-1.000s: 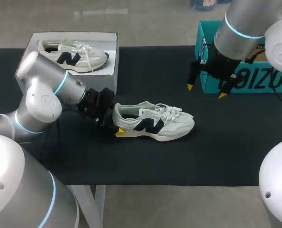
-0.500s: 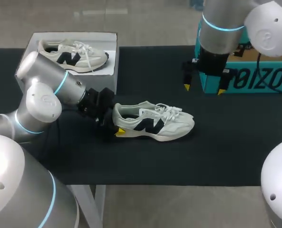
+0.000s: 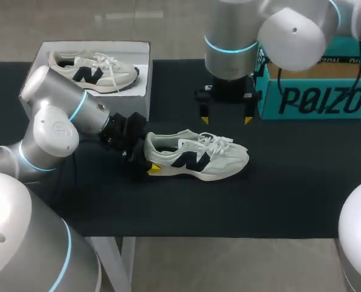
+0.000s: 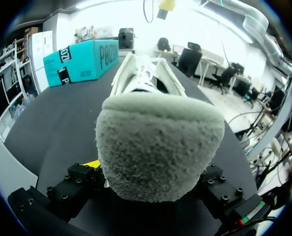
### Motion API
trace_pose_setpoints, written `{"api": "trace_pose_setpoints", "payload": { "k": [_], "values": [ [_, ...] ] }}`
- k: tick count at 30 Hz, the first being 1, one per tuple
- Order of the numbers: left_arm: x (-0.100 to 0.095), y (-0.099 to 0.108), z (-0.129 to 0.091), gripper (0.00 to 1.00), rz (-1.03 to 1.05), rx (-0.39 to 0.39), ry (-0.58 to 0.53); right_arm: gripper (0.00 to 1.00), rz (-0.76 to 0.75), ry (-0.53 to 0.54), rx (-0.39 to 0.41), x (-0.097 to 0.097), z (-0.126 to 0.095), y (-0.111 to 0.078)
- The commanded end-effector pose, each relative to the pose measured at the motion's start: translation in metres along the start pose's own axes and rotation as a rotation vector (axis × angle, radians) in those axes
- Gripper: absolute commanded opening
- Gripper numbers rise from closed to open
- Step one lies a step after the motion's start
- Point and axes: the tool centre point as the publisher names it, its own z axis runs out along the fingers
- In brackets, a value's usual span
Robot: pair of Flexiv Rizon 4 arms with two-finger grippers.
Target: Take the shoe out of the shoebox, open the shoe tongue, remove and reinsert the insole, then place the shoe into the shoebox
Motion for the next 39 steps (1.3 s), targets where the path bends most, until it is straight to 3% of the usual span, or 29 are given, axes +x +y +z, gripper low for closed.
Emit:
{"api": "trace_pose_setpoints", "payload": {
  "k": [1,14,16,20,26,39],
  "values": [
    [-0.001,0.000,0.002,0.00,0.001,0.001,0.001,1.00,-0.014,-0.084,0.025,0.048,0.005,-0.004],
    [-0.001,0.000,0.002,0.00,0.001,0.001,0.001,1.00,-0.014,-0.084,0.025,0.048,0.005,-0.004],
    [-0.001,0.000,0.002,0.00,0.001,0.001,0.001,1.00,-0.026,-0.214,-0.012,0.067,0.008,-0.006],
    [-0.001,0.000,0.002,0.00,0.001,0.001,0.001,1.00,-0.013,-0.282,-0.067,0.086,0.018,-0.005],
    [-0.001,0.000,0.002,0.00,0.001,0.001,0.001,1.00,-0.004,-0.280,-0.047,0.085,0.044,-0.005],
    [-0.001,0.000,0.002,0.00,0.001,0.001,0.001,1.00,0.022,-0.184,0.014,0.096,0.072,-0.009]
  ]
}}
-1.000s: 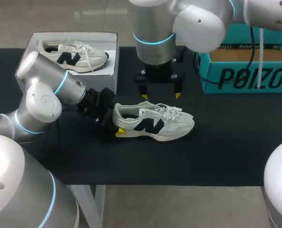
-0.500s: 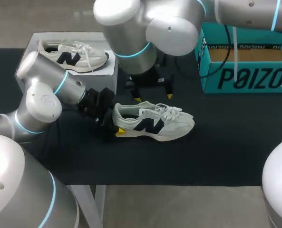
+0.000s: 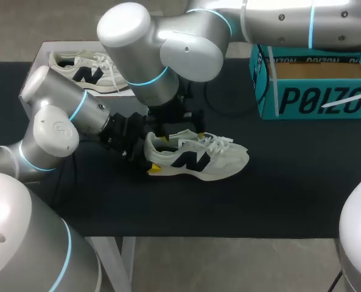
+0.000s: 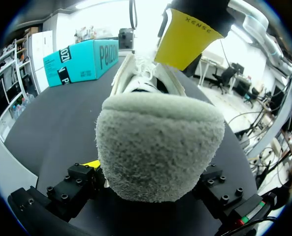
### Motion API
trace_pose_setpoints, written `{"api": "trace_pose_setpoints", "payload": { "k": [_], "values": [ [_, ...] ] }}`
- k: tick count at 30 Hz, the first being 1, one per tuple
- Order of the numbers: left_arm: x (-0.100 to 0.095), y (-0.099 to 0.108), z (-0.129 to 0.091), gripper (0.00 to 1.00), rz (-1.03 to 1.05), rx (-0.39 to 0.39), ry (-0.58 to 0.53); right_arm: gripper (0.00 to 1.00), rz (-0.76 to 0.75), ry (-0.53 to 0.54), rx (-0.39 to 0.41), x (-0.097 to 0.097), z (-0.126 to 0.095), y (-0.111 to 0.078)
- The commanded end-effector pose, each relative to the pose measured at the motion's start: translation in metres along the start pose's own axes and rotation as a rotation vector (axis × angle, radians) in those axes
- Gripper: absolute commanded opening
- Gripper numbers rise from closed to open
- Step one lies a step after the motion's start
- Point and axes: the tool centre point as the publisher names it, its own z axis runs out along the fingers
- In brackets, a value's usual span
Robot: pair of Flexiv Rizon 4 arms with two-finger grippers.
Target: Take the shoe out of the shoebox, open the shoe tongue, remove and reinsert the insole, then place the shoe into the shoebox
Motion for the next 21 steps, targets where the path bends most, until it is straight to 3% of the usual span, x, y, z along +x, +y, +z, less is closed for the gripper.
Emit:
{"api": "trace_pose_setpoints", "payload": {
  "k": [1,10,21],
  "values": [
    [-0.001,0.000,0.002,0.00,0.001,0.001,0.001,1.00,0.000,0.024,0.020,0.001,0.011,0.000],
    [-0.001,0.000,0.002,0.00,0.001,0.001,0.001,1.00,-0.013,-0.003,0.066,0.001,0.032,-0.004],
    [-0.001,0.000,0.002,0.00,0.001,0.001,0.001,1.00,-0.032,-0.043,0.088,0.003,0.043,0.000]
  ]
}}
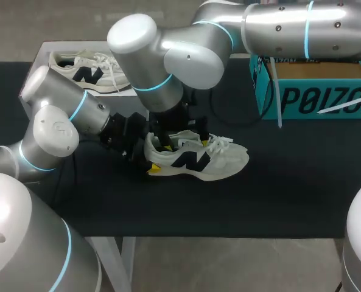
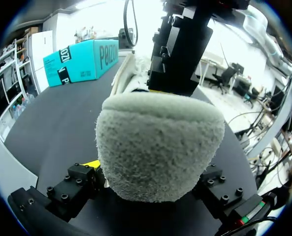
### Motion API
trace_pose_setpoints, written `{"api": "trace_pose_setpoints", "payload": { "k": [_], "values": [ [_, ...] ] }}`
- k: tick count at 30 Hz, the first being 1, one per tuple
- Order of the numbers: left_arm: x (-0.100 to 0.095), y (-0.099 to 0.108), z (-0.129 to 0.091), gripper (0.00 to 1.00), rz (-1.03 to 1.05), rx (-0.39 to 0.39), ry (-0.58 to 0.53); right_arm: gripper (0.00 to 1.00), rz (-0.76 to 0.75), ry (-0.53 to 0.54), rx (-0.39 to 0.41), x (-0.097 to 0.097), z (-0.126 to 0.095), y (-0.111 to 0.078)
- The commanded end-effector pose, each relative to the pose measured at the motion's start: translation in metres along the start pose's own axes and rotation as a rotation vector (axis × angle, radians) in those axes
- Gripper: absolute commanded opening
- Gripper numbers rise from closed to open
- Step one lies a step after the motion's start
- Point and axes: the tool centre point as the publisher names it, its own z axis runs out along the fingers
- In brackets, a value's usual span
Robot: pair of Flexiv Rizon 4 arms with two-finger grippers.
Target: Take the shoe out of the shoebox, open the shoe tongue, remove and reinsert the insole, then place the shoe into the shoebox
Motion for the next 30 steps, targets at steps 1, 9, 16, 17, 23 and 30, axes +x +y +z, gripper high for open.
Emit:
{"api": "trace_pose_setpoints", "payload": {
  "k": [1,9,16,17,23,30],
  "values": [
    [-0.001,0.000,0.002,0.00,0.001,0.001,0.001,1.00,0.004,-0.021,0.012,0.002,0.004,0.003],
    [-0.001,0.000,0.002,0.00,0.001,0.001,0.001,1.00,0.035,-0.054,0.018,-0.022,0.002,0.003],
    [-0.001,0.000,0.002,0.00,0.001,0.001,0.001,0.00,0.061,-0.047,0.016,-0.034,-0.003,0.004],
    [-0.001,0.000,0.002,0.00,0.001,0.001,0.001,0.00,0.071,-0.030,0.018,-0.036,-0.005,0.004],
    [-0.001,0.000,0.002,0.00,0.001,0.001,0.001,0.00,0.074,0.018,0.026,-0.043,-0.012,0.005],
    [-0.001,0.000,0.002,0.00,0.001,0.001,0.001,0.00,0.101,0.111,0.036,-0.069,-0.023,0.009]
  ]
}}
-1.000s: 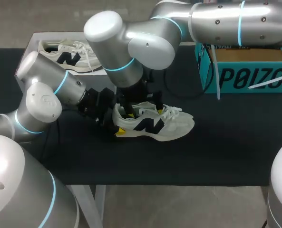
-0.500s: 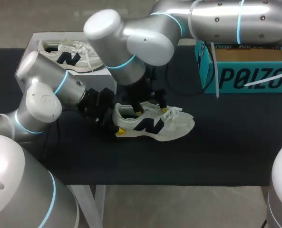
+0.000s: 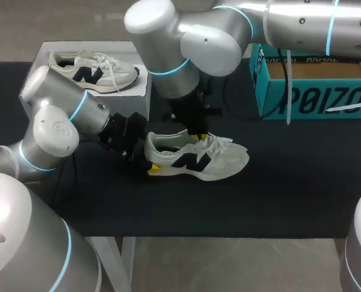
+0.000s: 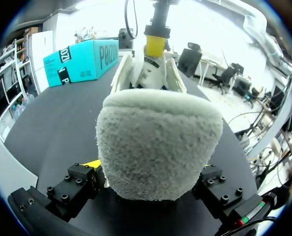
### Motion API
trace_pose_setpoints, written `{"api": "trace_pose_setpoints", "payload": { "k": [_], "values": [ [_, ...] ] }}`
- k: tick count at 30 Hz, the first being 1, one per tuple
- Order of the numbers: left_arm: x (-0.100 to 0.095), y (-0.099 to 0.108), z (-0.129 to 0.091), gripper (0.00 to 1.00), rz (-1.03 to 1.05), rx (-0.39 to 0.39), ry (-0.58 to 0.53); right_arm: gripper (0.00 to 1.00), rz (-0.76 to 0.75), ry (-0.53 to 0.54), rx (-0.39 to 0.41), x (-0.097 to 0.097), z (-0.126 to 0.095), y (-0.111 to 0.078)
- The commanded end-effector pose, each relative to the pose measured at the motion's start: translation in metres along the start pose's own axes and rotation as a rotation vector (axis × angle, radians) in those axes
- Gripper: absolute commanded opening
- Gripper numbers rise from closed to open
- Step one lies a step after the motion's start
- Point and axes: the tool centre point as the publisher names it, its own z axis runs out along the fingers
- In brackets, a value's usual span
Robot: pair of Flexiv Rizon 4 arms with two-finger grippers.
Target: Take the shoe out of the shoebox, open the shoe tongue, remove and reinsert the insole, then place the shoe into the shoebox
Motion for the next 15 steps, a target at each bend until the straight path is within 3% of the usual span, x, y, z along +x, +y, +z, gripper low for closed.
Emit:
{"api": "trace_pose_setpoints", "payload": {
  "k": [1,9,15],
  "values": [
    [-0.001,0.001,0.002,0.00,0.000,0.000,0.001,0.00,0.021,0.121,0.009,-0.032,-0.006,0.004],
    [-0.001,0.001,0.002,0.00,0.000,0.000,0.001,0.00,0.071,0.125,0.025,-0.060,0.000,0.010],
    [-0.001,0.001,0.002,0.00,0.000,0.000,0.001,0.00,0.115,0.071,0.063,-0.079,0.020,0.012]
  ]
}}
